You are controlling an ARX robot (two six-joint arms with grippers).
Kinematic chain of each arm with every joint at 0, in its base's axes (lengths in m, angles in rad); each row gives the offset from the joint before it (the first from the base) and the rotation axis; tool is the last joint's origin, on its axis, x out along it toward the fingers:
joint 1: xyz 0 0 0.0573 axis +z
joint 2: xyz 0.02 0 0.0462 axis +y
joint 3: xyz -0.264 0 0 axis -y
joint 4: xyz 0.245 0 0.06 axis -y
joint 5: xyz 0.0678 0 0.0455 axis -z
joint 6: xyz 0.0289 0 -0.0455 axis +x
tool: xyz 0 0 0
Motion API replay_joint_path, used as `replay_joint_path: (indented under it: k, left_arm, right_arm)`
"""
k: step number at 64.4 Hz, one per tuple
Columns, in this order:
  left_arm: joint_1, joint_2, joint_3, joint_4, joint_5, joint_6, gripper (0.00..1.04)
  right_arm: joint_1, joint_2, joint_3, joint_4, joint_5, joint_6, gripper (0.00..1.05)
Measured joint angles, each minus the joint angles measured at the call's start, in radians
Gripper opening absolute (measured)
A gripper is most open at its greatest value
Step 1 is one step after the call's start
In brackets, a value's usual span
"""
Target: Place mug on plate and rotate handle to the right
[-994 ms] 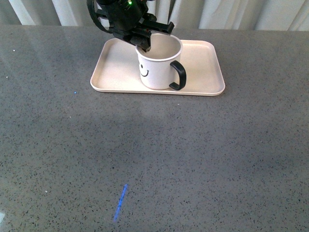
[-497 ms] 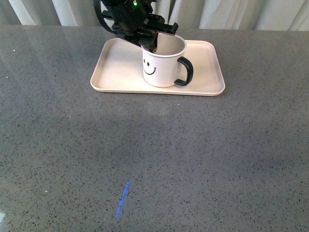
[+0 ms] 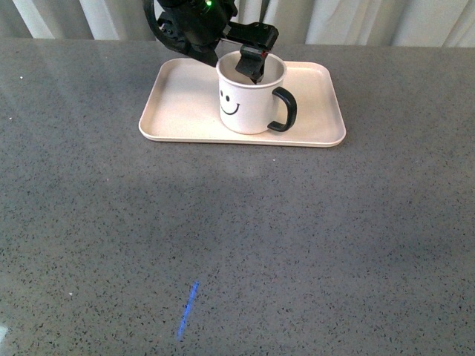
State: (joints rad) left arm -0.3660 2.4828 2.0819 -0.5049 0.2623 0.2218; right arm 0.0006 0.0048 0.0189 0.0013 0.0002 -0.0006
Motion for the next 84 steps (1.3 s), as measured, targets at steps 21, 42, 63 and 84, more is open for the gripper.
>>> replay_joint_path:
  k: [21,42,63,84]
  left_arm:
    - [0.053,-0.332,-0.366,0.243,0.026,-0.056,0.96]
    - [0.102,-0.625,-1.028,1.224,-0.498,-0.197,0.61]
    - [0.204,-0.924,-1.535,1.516,-0.423,-0.216,0.04]
    - [0.267,-1.159,-1.798,1.538,-0.361,-0.22,0.01]
  right_arm:
    - [0.0,0.0,0.0,0.0,0.0,0.0,0.96]
    - [0.0,0.0,0.0,0.0,0.0,0.0,0.96]
    - [0.0,0.0,0.0,0.0,0.0,0.0,0.96]
    - [0.0,0.0,0.0,0.0,0.0,0.0,0.96]
